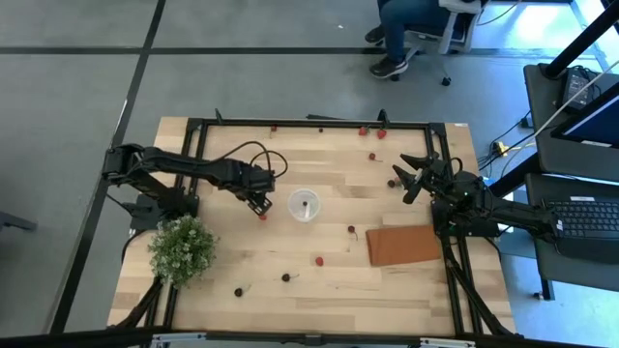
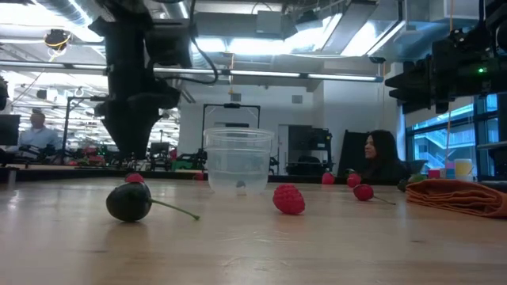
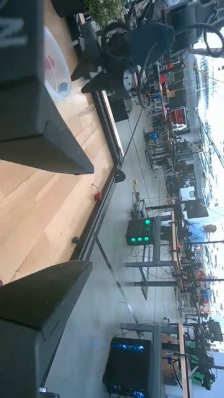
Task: Pick and placing Produce into tupperware
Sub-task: Put the left blackberry into the bin
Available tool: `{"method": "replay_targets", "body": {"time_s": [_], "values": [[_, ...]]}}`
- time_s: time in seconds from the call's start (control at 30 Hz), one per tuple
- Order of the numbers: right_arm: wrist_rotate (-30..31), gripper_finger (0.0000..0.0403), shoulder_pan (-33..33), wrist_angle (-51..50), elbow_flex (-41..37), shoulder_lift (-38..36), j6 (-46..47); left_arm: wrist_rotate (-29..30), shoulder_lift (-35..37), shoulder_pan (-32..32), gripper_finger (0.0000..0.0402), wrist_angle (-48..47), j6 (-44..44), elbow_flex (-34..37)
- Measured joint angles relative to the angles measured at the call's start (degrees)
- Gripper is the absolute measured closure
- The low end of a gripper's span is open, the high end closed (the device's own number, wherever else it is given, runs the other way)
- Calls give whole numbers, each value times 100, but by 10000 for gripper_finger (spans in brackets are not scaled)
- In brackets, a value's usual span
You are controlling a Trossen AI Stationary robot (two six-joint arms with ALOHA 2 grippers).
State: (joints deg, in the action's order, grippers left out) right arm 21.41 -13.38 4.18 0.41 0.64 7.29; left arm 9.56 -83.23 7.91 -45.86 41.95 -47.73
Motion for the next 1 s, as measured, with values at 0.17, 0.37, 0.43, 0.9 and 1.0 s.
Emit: {"method": "replay_targets", "body": {"time_s": [0.17,0.37,0.43,0.9,1.0], "values": [[0,163,1,-1,0,-1,-2,-29,-1,1,186,481,2,262],[0,163,-1,-2,0,-2,-2,-48,-1,1,186,701,73,453],[0,163,1,-2,0,0,-2,-10,-1,1,186,761,143,506],[0,163,-1,-2,0,0,2,37,-123,34,186,954,305,581],[-2,163,1,-2,0,0,5,33,-335,34,186,1016,299,582]]}}
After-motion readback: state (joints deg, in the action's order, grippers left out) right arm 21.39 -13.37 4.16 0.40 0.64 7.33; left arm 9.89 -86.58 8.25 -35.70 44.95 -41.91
